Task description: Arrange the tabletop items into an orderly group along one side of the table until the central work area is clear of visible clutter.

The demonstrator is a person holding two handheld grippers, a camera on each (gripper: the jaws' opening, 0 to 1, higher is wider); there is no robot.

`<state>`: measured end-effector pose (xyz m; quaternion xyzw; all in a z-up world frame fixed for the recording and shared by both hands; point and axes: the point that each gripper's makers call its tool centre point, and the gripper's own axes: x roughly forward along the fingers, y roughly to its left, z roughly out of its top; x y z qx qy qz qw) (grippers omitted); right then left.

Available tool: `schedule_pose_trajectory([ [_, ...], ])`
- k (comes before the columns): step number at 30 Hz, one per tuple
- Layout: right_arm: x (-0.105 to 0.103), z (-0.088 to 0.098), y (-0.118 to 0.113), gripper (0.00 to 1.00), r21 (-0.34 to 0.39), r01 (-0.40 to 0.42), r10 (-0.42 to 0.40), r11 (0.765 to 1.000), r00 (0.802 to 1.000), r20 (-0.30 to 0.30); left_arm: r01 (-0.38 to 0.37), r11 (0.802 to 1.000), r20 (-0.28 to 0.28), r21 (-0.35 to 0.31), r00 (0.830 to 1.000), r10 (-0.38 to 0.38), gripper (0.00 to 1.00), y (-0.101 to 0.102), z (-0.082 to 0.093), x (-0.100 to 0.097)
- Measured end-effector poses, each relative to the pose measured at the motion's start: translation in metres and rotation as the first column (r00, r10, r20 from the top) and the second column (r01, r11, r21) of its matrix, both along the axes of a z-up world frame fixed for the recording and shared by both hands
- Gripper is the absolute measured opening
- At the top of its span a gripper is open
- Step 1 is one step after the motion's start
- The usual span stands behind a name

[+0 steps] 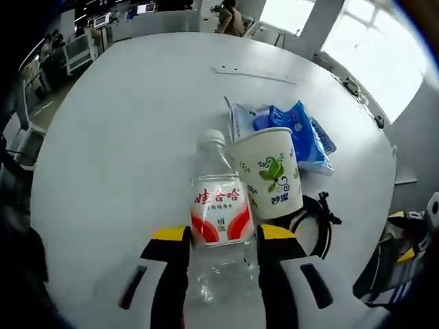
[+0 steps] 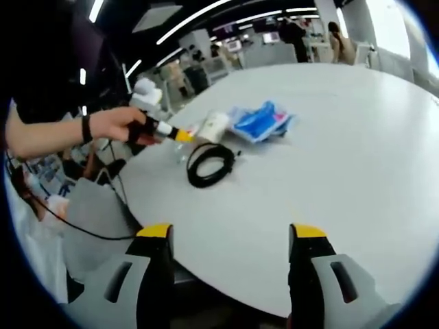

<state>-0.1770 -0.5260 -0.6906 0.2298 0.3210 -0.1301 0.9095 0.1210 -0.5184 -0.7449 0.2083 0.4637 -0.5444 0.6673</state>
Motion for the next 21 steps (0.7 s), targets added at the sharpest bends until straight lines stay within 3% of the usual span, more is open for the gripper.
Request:
schedule_pose_trajectory([
  [21,0.009,0.000,0.002,0.65,0.001,-0.020,0.020,1.000,1.000,0.003,-0.016,1.000,0.009,0.025,1.000,0.016,0.36,0.027,0.003,0.003],
])
